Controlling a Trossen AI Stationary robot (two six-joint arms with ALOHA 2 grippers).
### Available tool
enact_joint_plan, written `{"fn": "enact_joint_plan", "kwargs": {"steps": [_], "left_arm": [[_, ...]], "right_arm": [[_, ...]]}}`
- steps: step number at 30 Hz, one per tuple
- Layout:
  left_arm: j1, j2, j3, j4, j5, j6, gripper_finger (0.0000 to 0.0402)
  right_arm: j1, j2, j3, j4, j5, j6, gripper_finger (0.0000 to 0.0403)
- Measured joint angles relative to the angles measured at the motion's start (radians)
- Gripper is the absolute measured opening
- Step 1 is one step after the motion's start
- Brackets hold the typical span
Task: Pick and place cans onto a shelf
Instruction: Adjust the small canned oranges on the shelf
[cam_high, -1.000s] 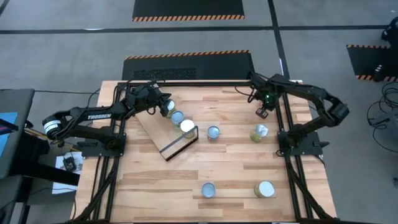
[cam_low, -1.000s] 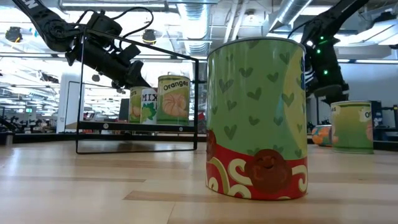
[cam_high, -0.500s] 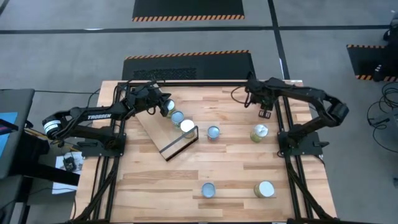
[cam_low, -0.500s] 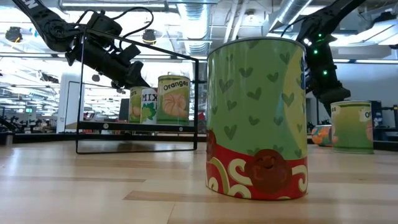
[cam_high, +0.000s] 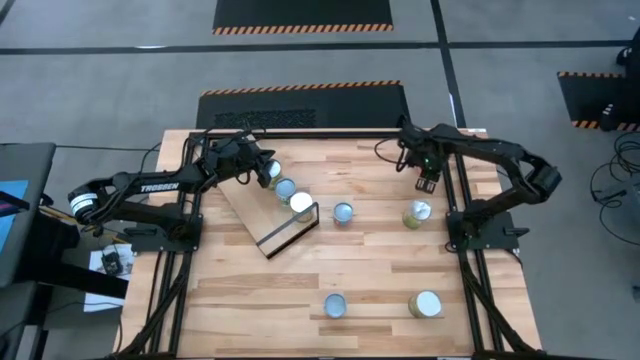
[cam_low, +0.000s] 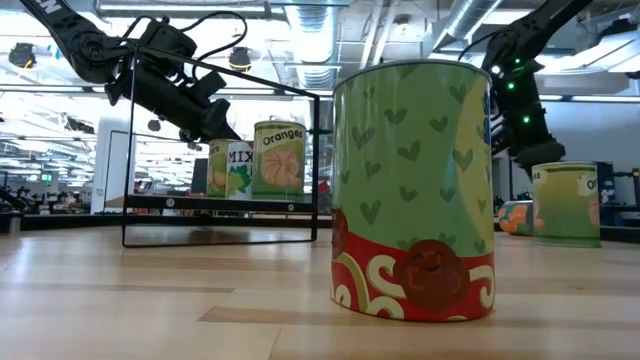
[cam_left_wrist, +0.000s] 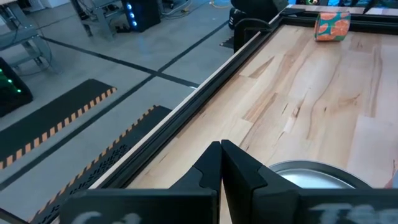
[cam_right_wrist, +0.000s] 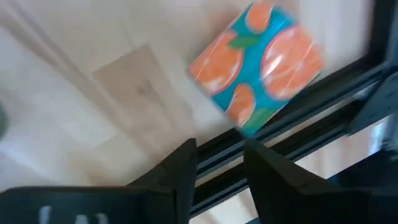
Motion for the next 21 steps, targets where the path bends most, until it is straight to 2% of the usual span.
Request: {"fn": "enact_joint_plan", "kwargs": {"steps": [4,8,15,21], "left_arm": [[0.0,0.0,0.0,-0.001,0.0,0.0,0.0],[0.0,0.0,0.0,-0.001,-0.001,0.002,0.0],[0.0,0.0,0.0,-0.002,-0.01,0.005,0.0],[0.0,-0.001,0.0,-0.003,-0.012,0.012,0.0]], "right_arm": [[-0.036,0.0,-0.001,-0.014,-0.046,0.051,0.0089],[-0.062,0.002,-0.027,0.076,-0.074,0.071,0.0014],[-0.091,0.002,-0.022,0.209,-0.075,0.116,0.0034],[-0.13,0.002,0.013,0.343,-0.094,0.075,0.0029]]}}
